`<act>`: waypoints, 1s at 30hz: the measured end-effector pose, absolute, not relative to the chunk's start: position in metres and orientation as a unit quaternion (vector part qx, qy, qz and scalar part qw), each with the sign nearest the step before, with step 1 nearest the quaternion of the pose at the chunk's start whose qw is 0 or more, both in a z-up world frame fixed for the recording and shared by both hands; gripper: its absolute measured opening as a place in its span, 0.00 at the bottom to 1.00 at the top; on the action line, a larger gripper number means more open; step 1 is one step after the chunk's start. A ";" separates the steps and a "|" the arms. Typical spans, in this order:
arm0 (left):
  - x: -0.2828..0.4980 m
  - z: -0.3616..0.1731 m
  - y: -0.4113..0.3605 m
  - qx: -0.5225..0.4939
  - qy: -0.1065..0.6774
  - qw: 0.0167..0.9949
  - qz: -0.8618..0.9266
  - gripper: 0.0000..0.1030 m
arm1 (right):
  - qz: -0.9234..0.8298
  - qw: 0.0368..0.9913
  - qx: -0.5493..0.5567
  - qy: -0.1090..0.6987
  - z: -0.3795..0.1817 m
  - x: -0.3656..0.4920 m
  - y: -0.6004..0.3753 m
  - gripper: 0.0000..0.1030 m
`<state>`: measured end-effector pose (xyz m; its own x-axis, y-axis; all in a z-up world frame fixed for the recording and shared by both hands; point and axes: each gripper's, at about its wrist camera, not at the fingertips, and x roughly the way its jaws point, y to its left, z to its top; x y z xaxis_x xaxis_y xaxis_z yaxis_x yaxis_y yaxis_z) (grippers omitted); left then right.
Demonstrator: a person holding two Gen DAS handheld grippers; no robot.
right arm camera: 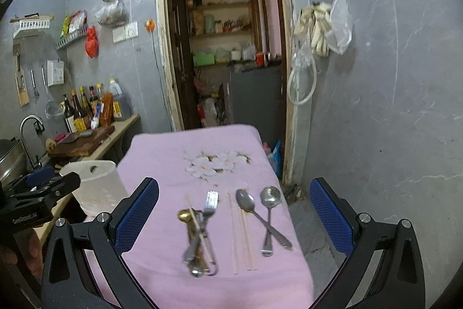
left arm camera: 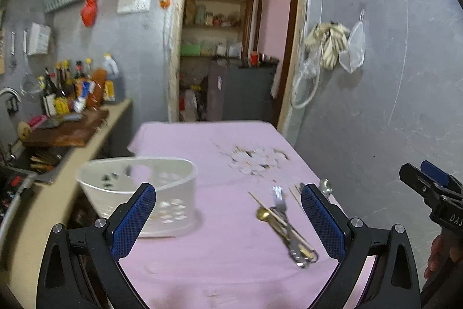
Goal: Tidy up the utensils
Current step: 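Grasp the silver fork with the left tool while the right tool grasps two silver spoons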
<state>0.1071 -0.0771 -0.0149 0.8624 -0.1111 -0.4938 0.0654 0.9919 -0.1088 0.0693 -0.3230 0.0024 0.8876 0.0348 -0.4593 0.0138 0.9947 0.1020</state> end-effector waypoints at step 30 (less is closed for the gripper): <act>0.315 -0.171 -0.189 -0.012 0.464 0.869 -0.171 0.48 | 0.201 0.865 0.119 0.445 -0.200 0.286 -0.403 0.27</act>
